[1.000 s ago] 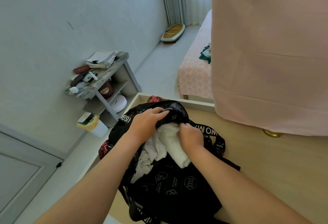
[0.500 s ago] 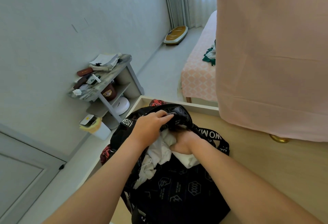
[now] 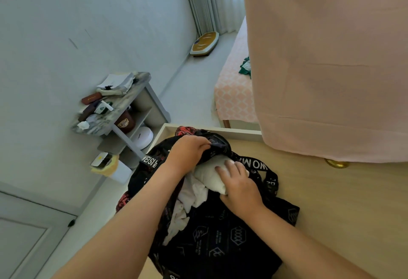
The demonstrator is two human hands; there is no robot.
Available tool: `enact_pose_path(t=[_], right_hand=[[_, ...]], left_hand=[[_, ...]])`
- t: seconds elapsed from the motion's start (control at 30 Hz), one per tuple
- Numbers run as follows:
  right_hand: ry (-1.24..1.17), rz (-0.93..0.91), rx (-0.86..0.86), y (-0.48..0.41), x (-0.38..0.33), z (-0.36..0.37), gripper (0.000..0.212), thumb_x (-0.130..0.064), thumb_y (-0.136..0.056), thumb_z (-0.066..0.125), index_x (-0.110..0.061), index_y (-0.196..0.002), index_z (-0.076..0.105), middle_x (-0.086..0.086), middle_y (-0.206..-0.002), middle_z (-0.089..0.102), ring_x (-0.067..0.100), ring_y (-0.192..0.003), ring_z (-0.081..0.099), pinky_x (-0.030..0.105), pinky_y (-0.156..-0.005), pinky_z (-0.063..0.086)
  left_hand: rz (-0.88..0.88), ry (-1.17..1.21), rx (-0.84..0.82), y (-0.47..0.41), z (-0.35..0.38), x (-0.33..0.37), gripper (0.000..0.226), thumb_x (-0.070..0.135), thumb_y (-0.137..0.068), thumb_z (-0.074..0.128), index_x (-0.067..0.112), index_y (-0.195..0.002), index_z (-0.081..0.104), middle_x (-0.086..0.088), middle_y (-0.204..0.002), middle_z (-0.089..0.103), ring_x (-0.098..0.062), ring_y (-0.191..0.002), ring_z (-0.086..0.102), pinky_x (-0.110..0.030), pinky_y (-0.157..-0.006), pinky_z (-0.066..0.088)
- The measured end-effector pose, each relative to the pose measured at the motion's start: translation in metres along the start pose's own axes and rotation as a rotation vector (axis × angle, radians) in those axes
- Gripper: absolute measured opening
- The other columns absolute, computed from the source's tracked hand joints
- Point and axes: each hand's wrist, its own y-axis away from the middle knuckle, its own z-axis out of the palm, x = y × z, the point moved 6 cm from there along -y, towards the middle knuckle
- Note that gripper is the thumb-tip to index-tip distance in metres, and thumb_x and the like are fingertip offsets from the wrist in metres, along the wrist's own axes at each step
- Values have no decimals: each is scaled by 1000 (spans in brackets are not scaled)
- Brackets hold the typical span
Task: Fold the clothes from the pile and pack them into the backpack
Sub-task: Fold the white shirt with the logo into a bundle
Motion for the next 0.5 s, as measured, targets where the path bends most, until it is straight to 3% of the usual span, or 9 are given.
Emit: enact_pose_path(t=[0.1, 0.3, 0.37, 0.43, 0.5], right_hand=[[7, -33, -8, -27, -16, 6, 68, -11, -66, 76, -14, -130, 53, 16, -134, 51, 38, -130, 46, 32, -78, 59], [6, -29, -30, -60, -35, 33, 78, -3, -65, 73, -6, -139, 49, 21, -139, 48, 39, -134, 41, 46, -98, 51], [233, -6, -71, -61, -43, 30, 81, -21, -80, 70, -4, -150, 34, 26, -153, 31, 42, -144, 27, 53, -109, 39], [515, -139, -155, -56, -64, 32, 82, -39, -91, 53, 0, -154, 17, 28, -158, 14, 45, -147, 9, 58, -116, 19], [630, -378, -183, -50, -92, 38, 72, -40, -94, 47, -6, -153, 25, 23, -155, 24, 42, -145, 16, 51, -114, 22]], left_hand=[[21, 83, 26, 2, -18, 3, 15, 24, -93, 63, 22, -98, 77, 10, -95, 75, -6, -90, 66, -27, -86, 51], [-3, 134, 40, 6, -35, -7, 15, 25, -93, 63, 26, -98, 77, 14, -95, 74, 1, -90, 64, -22, -85, 50], [-27, 114, 64, 5, -40, -14, 15, 26, -93, 63, 26, -100, 77, 14, -96, 74, -1, -89, 64, -22, -83, 50], [-42, 100, 68, 2, -43, -17, 16, 26, -94, 63, 24, -102, 77, 12, -98, 74, -2, -91, 65, -22, -85, 50], [-49, 131, 54, -1, -41, -18, 17, 25, -94, 62, 23, -103, 77, 12, -101, 74, -3, -94, 65, -23, -89, 50]])
